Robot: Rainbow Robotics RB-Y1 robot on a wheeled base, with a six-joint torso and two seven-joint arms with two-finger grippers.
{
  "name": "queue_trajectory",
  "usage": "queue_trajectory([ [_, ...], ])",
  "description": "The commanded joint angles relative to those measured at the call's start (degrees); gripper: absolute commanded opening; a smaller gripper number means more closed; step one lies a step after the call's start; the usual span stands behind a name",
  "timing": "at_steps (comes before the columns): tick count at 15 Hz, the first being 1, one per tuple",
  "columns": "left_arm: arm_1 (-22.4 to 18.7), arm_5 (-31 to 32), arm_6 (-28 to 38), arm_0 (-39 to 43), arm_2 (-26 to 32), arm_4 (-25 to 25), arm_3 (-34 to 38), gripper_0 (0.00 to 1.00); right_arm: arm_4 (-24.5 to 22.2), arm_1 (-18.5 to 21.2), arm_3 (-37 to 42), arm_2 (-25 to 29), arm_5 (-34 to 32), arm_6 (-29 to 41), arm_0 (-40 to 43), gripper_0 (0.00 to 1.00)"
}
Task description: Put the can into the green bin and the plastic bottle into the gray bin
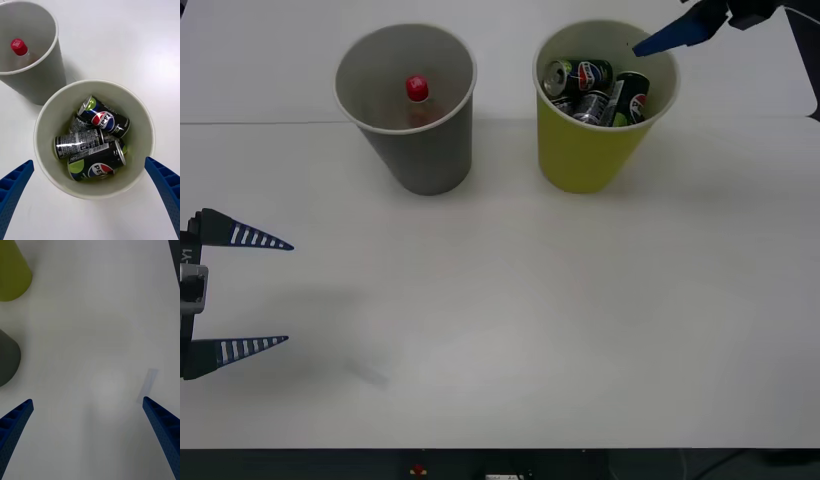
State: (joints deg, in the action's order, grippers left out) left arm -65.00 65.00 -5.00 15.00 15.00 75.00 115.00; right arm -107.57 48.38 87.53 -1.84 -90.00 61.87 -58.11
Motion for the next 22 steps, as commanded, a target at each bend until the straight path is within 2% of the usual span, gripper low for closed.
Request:
queue_trajectory([
  [1,0.0,0.0,0.0,0.0,0.0,0.0,0.0,1.00,5.8,2.9,7.0,5.9,0.0,-7.1,8.5,1.00],
  [7,0.0,0.0,0.0,0.0,0.0,0.0,0.0,1.00,15.0,6.6,19.4,19.2,0.0,-23.1,28.9,1.00],
  [10,0.0,0.0,0.0,0.0,0.0,0.0,0.0,1.00,20.3,7.2,21.4,24.6,0.0,-30.8,37.7,1.00],
  [13,0.0,0.0,0.0,0.0,0.0,0.0,0.0,1.00,23.7,7.0,21.4,27.1,0.0,-38.0,44.2,1.00],
  [17,0.0,0.0,0.0,0.0,0.0,0.0,0.0,1.00,25.5,6.3,21.3,29.4,0.0,-46.1,50.7,1.00],
  [22,0.0,0.0,0.0,0.0,0.0,0.0,0.0,1.00,26.3,4.9,21.4,30.0,0.0,-48.3,55.1,1.00],
])
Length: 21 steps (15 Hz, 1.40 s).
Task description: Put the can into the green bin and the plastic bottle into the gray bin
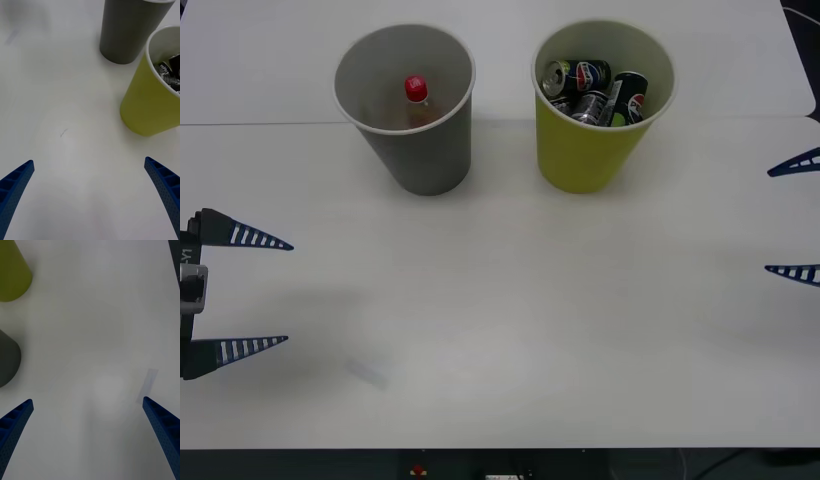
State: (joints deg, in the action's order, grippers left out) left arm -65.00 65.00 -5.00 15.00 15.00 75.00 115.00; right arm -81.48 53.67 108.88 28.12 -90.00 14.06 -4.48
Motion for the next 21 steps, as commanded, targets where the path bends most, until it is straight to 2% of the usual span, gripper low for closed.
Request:
queue_trajectory([
  [1,0.0,0.0,0.0,0.0,0.0,0.0,0.0,1.00,0.4,-0.6,-0.1,-0.1,0.0,-0.8,2.1,1.00],
  [8,0.0,0.0,0.0,0.0,0.0,0.0,0.0,1.00,3.1,-3.4,0.3,0.0,0.0,-3.7,6.9,1.00],
  [21,0.0,0.0,0.0,0.0,0.0,0.0,0.0,1.00,3.7,-3.3,0.9,1.2,0.0,-6.8,11.4,1.00],
])
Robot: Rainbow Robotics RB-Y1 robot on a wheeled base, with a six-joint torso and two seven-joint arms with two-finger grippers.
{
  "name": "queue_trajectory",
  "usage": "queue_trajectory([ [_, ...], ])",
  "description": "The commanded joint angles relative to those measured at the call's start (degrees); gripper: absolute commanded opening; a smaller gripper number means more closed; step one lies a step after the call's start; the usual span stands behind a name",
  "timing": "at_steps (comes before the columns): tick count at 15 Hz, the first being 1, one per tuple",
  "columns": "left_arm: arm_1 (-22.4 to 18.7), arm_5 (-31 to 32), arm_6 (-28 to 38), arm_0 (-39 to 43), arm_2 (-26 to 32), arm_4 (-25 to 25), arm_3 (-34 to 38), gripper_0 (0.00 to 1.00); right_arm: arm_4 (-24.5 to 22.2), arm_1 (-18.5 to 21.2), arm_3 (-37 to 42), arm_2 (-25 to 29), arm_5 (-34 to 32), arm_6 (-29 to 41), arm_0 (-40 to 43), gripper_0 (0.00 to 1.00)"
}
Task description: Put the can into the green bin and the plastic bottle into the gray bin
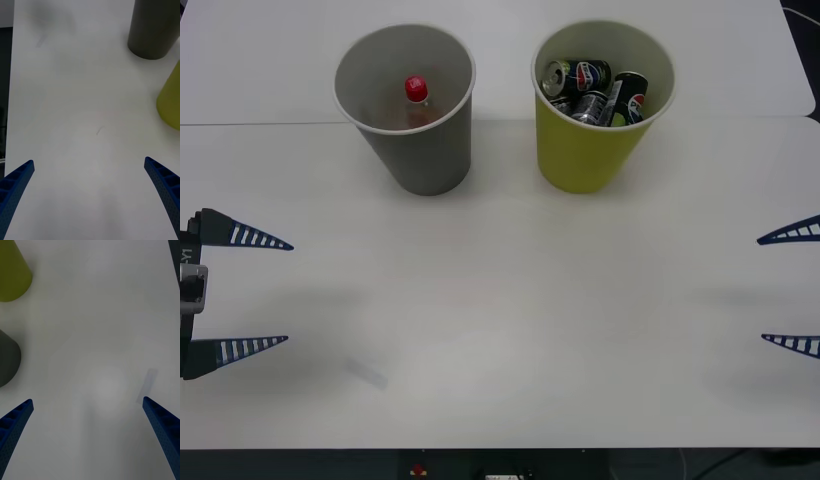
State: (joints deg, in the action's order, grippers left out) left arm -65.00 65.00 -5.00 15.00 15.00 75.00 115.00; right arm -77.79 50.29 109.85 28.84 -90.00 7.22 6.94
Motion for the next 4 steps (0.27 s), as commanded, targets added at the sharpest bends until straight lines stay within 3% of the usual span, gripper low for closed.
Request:
queue_trajectory([
  [1,0.0,0.0,0.0,0.0,0.0,0.0,0.0,1.00,0.0,0.2,-0.1,0.8,0.0,0.2,0.1,1.00],
  [4,0.0,0.0,0.0,0.0,0.0,0.0,0.0,1.00,0.0,0.2,-0.1,0.8,0.0,0.2,0.1,1.00],
])
